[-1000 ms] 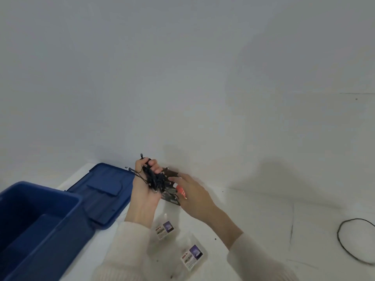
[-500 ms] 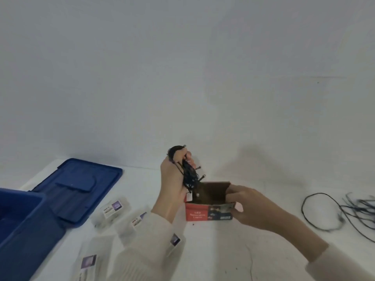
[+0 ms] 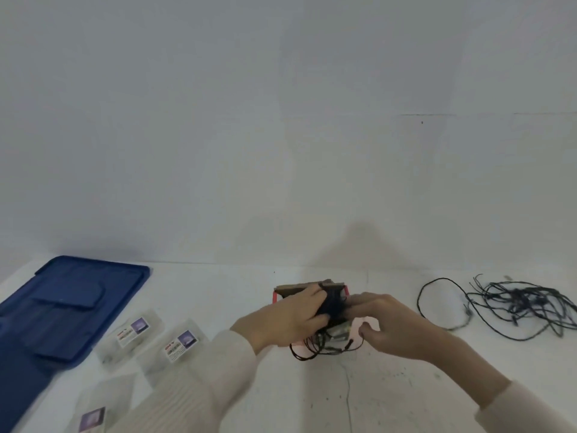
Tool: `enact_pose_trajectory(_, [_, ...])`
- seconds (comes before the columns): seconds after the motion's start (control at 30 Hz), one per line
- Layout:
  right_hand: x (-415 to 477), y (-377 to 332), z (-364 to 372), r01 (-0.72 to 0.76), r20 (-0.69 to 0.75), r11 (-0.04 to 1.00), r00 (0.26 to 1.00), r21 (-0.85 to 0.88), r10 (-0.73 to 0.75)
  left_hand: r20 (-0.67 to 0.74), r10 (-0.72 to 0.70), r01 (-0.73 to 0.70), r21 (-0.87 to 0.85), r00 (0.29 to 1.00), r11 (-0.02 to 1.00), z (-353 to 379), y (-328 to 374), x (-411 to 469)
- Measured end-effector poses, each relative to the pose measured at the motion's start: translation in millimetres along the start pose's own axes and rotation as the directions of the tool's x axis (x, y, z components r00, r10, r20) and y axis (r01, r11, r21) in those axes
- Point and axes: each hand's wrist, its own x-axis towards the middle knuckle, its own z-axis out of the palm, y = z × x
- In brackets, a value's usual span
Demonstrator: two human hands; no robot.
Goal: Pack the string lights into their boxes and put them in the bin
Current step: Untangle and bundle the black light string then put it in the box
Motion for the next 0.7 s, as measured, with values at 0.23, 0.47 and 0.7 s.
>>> enact_pose_trajectory(0.23, [7, -19, 3, 0.045, -0.370, 0.986, 0.929, 0.159, 0.018, 0.421, -0.384, 0.304, 0.245, 0.822, 0.921, -10, 11, 28])
enact_pose_trajectory(0.47, [43, -39, 2, -0.071, 0.108, 0.989, 0.990, -0.133, 0.085, 0.633, -0.312, 0.481, -0.110, 0.709, 0.870, -25, -12, 29])
enact_pose_trajectory(0.7, [64, -39, 1, -0.035, 0.238, 0.883, 0.957, -0.469, 0.164, 0.481, -0.233, 0.362, -0.193, 0.845, 0.912, -28, -10, 19])
